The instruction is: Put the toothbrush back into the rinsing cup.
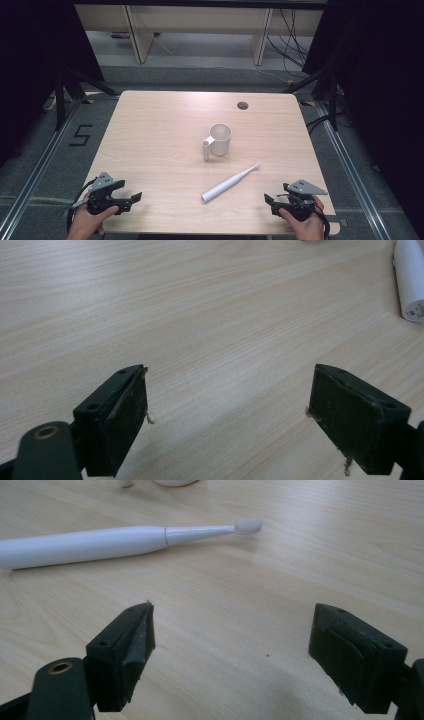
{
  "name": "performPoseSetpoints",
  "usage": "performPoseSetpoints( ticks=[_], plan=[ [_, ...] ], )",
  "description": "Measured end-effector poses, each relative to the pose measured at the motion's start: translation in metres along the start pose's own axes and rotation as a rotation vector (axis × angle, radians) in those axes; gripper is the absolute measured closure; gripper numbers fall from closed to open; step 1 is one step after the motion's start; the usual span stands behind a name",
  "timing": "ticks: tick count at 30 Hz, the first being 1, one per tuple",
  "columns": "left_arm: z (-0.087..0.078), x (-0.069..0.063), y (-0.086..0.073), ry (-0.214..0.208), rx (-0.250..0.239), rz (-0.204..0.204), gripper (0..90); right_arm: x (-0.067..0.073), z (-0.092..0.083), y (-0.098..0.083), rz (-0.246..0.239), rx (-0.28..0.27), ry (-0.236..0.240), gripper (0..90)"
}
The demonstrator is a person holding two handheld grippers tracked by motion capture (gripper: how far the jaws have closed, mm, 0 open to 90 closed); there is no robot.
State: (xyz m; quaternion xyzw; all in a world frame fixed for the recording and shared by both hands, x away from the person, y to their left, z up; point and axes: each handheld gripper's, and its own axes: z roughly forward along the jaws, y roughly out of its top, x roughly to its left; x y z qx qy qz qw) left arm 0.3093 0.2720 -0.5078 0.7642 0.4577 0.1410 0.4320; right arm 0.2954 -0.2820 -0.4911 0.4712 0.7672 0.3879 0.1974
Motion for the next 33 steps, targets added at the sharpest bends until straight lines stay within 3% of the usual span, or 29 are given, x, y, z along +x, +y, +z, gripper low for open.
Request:
performPoseSetpoints(
  ticks=[5, 7, 10, 14, 16, 18, 19, 20, 22, 25, 26, 29, 32, 33],
  plan=[
    [0.0, 0.0, 0.0, 0.001, 0.005, 0.007, 15.2, 0.001, 0.0, 0.001, 0.006, -0.002, 0.013, 20.5],
    [0.0, 0.001, 0.0, 0.001, 0.008, 0.012, 15.2, 0.004, 0.0, 0.001, 0.036, -0.006, 0.031, 22.2],
    [0.001, 0.0, 0.0, 0.003, 0.006, 0.002, 15.2, 0.005, 0.001, 0.004, 0.002, -0.029, 0.039, 23.5],
    [0.0, 0.0, 0.0, 0.004, 0.006, 0.003, 15.2, 0.01, 0.002, 0.008, -0.005, -0.039, 0.065, 27.3],
    [0.0, 0.001, 0.0, 0.005, 0.01, 0.007, 15.2, 0.014, 0.002, 0.011, -0.015, -0.05, 0.083, 33.9],
    [0.001, 0.001, -0.001, 0.006, 0.007, -0.001, 15.2, 0.015, 0.003, 0.015, -0.054, -0.075, 0.092, 40.9],
    [0.001, 0.001, -0.001, 0.006, 0.007, -0.001, 15.2, 0.015, 0.003, 0.015, -0.054, -0.075, 0.092, 40.9],
    [0.002, 0.001, -0.001, 0.005, 0.008, -0.001, 15.2, 0.018, 0.004, 0.019, -0.06, -0.083, 0.118, 49.4],
    [0.002, 0.0, -0.001, 0.01, -0.005, -0.004, 15.2, 0.024, 0.005, 0.022, -0.034, -0.078, 0.136, 57.5],
    [0.001, 0.0, -0.001, 0.007, 0.007, 0.0, 15.2, 0.027, 0.008, 0.024, -0.062, -0.087, 0.138, 65.2],
    [0.001, 0.0, -0.001, 0.007, 0.006, 0.0, 15.2, 0.032, 0.009, 0.026, -0.07, -0.098, 0.15, 73.3],
    [0.001, 0.001, -0.001, 0.01, 0.011, -0.002, 15.2, 0.037, 0.01, 0.03, -0.066, -0.095, 0.169, 78.9],
    [0.002, 0.001, -0.001, 0.009, 0.013, 0.005, 15.2, 0.045, 0.019, 0.038, -0.108, -0.08, 0.192, 86.3],
    [0.002, 0.001, -0.001, 0.009, 0.015, 0.004, 15.2, 0.05, 0.023, 0.04, -0.093, -0.076, 0.207, 87.5]
  ],
)
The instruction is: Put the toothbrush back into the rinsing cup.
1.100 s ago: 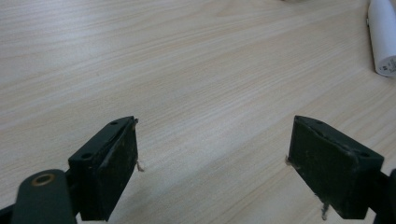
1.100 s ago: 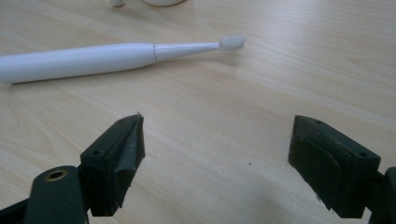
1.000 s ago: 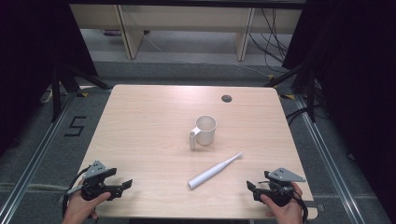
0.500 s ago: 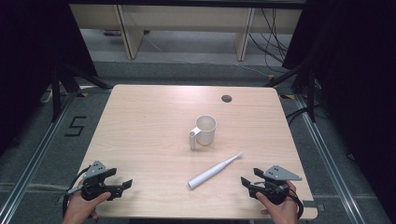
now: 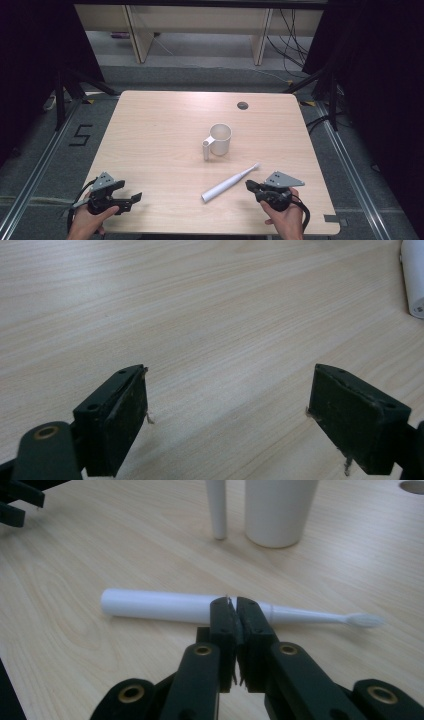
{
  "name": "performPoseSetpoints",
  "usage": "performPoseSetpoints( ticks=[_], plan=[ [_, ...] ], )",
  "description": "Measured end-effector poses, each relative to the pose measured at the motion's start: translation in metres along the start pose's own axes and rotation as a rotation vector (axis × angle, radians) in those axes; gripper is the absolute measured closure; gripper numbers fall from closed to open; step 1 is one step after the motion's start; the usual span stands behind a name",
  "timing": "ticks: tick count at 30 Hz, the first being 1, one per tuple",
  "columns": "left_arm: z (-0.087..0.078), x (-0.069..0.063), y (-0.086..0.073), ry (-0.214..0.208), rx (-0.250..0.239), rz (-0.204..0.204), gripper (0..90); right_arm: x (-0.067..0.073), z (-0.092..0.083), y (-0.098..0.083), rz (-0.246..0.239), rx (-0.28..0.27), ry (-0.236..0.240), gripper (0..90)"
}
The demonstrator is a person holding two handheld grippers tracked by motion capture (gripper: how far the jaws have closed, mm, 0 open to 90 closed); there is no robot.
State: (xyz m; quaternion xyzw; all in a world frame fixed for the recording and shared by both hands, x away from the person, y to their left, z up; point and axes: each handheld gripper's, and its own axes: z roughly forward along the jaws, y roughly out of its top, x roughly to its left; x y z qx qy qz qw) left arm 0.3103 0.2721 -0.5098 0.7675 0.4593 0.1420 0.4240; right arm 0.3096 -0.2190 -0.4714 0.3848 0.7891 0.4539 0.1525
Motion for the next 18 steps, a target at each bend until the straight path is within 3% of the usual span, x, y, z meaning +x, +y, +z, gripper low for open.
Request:
performPoseSetpoints(
  ticks=[3, 6, 7, 14, 18],
  plan=[
    [0.0, 0.0, 0.0, 0.0, -0.003, -0.006, 15.2, 0.003, 0.012, 0.006, -0.055, 0.014, 0.019, 90.0],
    [-0.001, 0.0, 0.0, 0.0, -0.005, 0.002, 15.2, 0.01, 0.019, 0.01, -0.043, 0.032, 0.028, 90.0],
    [-0.001, 0.001, 0.0, 0.0, -0.003, -0.002, 15.2, 0.012, 0.027, 0.014, -0.084, 0.03, 0.033, 90.0],
    [0.0, 0.0, 0.0, 0.001, -0.022, -0.011, 15.2, 0.023, 0.047, 0.021, -0.113, 0.058, 0.063, 90.0],
    [-0.001, 0.0, 0.0, -0.004, -0.005, 0.001, 15.2, 0.033, 0.063, 0.025, -0.131, 0.074, 0.078, 90.0]
  ],
)
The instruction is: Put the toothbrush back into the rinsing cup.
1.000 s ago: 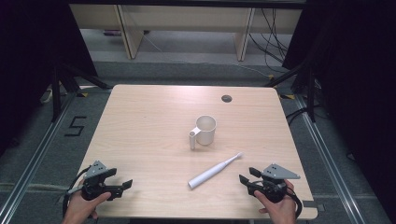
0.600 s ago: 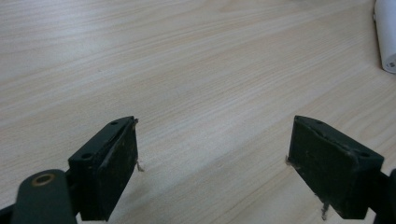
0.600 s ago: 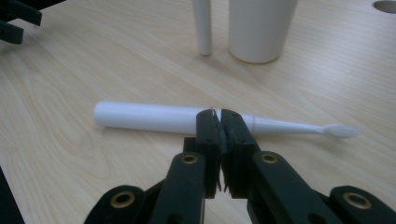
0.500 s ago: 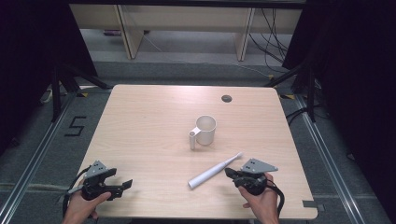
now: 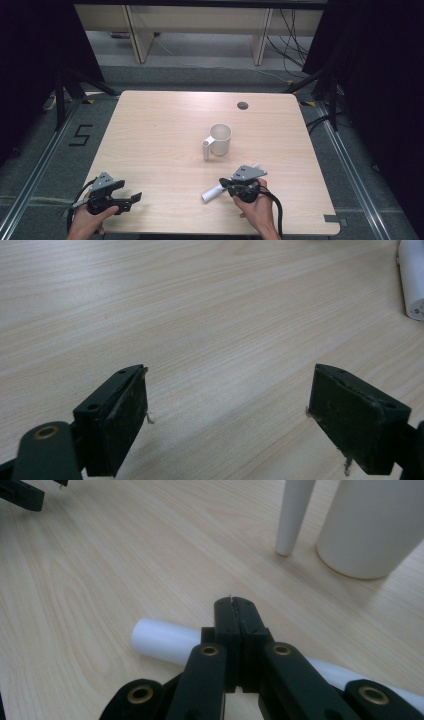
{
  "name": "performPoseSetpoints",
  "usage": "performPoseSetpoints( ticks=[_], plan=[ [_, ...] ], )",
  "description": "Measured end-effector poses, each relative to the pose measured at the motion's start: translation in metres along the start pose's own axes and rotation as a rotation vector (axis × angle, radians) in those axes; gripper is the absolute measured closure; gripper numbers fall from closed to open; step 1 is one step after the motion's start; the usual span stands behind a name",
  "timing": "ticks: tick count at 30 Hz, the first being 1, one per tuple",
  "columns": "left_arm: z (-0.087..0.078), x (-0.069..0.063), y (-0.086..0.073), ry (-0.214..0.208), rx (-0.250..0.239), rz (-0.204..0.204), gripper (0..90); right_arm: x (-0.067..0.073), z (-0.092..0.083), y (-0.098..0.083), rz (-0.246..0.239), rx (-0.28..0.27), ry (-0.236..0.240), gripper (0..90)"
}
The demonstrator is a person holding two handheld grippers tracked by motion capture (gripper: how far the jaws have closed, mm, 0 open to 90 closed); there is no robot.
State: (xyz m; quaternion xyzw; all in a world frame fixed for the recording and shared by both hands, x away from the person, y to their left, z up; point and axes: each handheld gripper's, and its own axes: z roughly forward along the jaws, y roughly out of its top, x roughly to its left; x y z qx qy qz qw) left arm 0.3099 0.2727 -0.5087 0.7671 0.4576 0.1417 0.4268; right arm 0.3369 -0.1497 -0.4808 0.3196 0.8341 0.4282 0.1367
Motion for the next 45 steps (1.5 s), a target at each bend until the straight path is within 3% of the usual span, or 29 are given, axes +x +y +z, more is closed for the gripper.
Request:
performPoseSetpoints(
  ticks=[13, 21, 23, 24, 29, 30, 31, 34, 40, 42, 45],
  plan=[
    [0.001, -0.001, 0.0, -0.002, -0.006, -0.006, 15.2, 0.016, 0.035, 0.011, -0.027, 0.071, 0.044, 90.0],
    [0.001, 0.0, 0.0, -0.001, -0.014, -0.004, 15.2, 0.022, 0.046, 0.011, -0.039, 0.116, 0.072, 90.0],
    [0.0, 0.0, 0.0, -0.003, -0.003, 0.004, 15.2, 0.023, 0.046, 0.011, -0.024, 0.124, 0.059, 90.0],
    [-0.001, 0.0, 0.001, -0.002, -0.003, 0.001, 15.2, 0.023, 0.048, 0.01, -0.043, 0.118, 0.072, 90.0],
    [-0.001, 0.0, 0.001, -0.005, -0.003, 0.005, 15.3, 0.024, 0.048, 0.009, -0.053, 0.138, 0.086, 90.0],
    [-0.001, 0.0, 0.001, -0.005, -0.003, 0.005, 15.2, 0.026, 0.049, 0.008, -0.031, 0.136, 0.081, 90.0],
    [-0.001, -0.001, 0.001, -0.001, -0.015, 0.0, 15.2, 0.026, 0.049, 0.008, -0.056, 0.133, 0.09, 90.0],
    [-0.001, -0.001, 0.001, -0.002, -0.021, -0.005, 15.2, 0.028, 0.046, 0.007, -0.038, 0.158, 0.086, 90.0],
    [-0.001, -0.001, 0.001, -0.002, -0.02, -0.003, 15.3, 0.029, 0.043, 0.005, -0.064, 0.164, 0.111, 90.0],
    [-0.001, -0.001, 0.001, -0.002, -0.021, -0.003, 15.3, 0.03, 0.04, 0.004, -0.053, 0.169, 0.096, 90.0],
    [-0.001, -0.001, 0.001, -0.002, -0.021, -0.003, 15.2, 0.031, 0.034, 0.001, -0.041, 0.172, 0.117, 90.0]
  ],
)
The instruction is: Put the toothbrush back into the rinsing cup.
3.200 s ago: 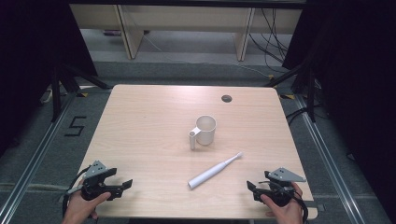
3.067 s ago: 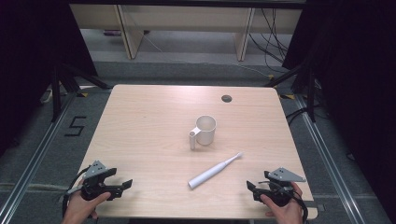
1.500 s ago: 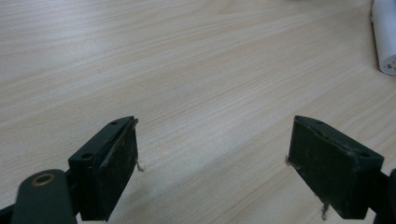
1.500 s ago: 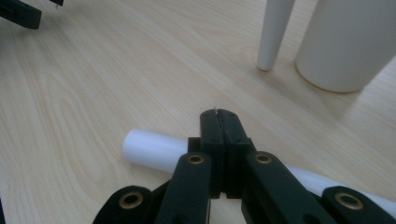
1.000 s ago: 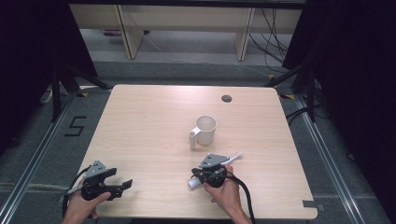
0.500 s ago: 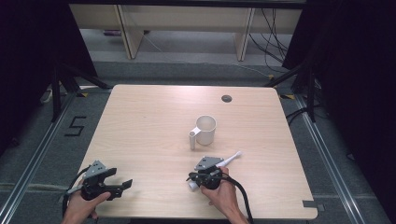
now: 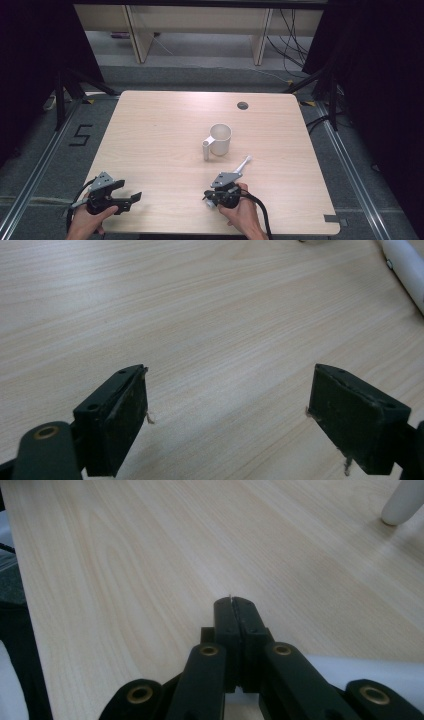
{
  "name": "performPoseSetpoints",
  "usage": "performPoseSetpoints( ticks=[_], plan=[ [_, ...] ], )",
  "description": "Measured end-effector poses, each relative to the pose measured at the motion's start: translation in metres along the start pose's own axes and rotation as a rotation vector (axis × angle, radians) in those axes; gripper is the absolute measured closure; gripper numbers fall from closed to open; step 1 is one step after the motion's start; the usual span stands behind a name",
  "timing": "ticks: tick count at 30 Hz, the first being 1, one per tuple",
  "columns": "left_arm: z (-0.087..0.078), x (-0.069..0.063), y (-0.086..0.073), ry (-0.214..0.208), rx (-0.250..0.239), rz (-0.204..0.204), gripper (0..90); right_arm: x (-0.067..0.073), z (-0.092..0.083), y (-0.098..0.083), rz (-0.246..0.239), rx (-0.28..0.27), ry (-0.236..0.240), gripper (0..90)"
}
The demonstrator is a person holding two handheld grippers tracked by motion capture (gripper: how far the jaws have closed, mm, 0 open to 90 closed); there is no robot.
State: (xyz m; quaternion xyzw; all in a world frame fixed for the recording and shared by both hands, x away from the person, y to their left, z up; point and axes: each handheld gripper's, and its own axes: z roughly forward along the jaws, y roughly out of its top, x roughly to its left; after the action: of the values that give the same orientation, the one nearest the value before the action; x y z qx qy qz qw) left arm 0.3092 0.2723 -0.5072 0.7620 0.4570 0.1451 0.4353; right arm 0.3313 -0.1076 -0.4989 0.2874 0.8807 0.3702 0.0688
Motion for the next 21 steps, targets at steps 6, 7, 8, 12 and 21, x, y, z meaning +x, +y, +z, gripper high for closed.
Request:
performPoseSetpoints(
  ticks=[6, 7, 8, 12, 21],
  plan=[
    [-0.001, 0.0, 0.001, 0.002, 0.013, 0.003, 15.3, -0.001, -0.008, -0.006, 0.004, 0.022, 0.002, 90.0],
    [0.0, 0.0, 0.001, 0.002, 0.013, 0.003, 15.2, -0.001, -0.008, -0.007, 0.022, 0.012, -0.007, 90.0],
    [0.0, 0.0, 0.001, 0.002, 0.014, 0.005, 15.3, -0.004, -0.009, -0.007, -0.013, 0.009, 0.001, 90.0],
    [0.0, 0.0, 0.001, 0.001, 0.013, 0.005, 15.2, -0.006, -0.014, -0.012, 0.012, 0.02, -0.017, 90.0],
    [0.001, 0.0, 0.001, -0.005, 0.007, 0.001, 15.2, -0.009, -0.03, -0.024, 0.032, 0.019, -0.015, 89.7]
  ],
)
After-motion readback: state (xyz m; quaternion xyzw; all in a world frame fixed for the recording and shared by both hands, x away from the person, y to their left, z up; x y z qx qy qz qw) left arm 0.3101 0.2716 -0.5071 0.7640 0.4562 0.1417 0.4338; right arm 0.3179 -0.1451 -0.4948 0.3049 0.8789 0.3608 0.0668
